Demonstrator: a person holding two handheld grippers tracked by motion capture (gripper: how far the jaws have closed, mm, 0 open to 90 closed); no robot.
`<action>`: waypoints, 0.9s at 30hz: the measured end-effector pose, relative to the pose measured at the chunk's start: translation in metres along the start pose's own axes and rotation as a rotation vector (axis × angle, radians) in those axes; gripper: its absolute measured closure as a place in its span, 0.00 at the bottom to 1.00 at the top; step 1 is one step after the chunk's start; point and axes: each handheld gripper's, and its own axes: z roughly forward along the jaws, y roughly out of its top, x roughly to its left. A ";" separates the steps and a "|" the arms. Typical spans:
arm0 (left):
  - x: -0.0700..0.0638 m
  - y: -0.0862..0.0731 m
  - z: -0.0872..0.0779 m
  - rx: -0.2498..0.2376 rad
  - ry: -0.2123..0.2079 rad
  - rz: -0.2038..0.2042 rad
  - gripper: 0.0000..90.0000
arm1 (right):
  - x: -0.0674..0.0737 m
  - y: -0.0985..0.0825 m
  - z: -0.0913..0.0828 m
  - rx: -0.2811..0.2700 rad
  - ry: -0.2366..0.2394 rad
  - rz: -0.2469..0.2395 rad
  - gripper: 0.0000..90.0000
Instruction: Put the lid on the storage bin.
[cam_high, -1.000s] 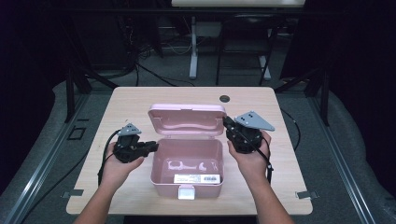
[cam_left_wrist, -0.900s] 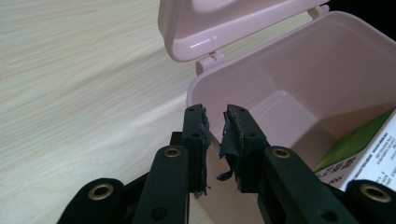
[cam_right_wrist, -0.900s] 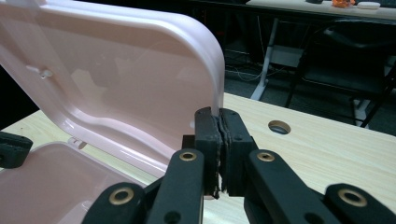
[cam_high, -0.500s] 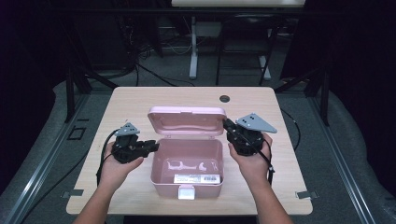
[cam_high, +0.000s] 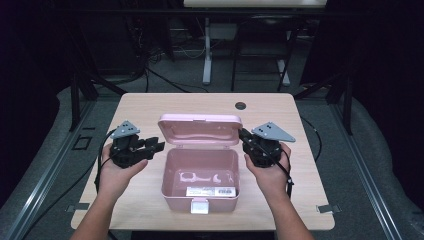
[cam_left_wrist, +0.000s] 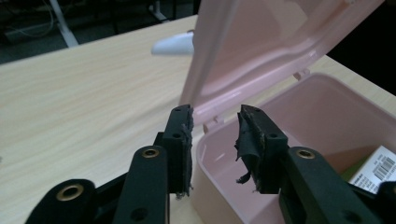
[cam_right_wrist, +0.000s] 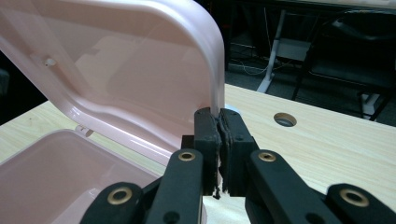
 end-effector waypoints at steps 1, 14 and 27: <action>0.000 0.004 -0.002 -0.009 0.008 0.000 0.70 | 0.000 0.000 0.000 0.001 -0.001 -0.001 0.96; -0.009 0.040 -0.012 -0.043 0.049 0.065 0.72 | 0.000 -0.001 -0.001 -0.001 -0.001 -0.003 0.96; -0.017 0.053 -0.013 -0.050 0.092 0.091 0.86 | -0.001 -0.002 0.000 0.000 0.005 0.002 0.96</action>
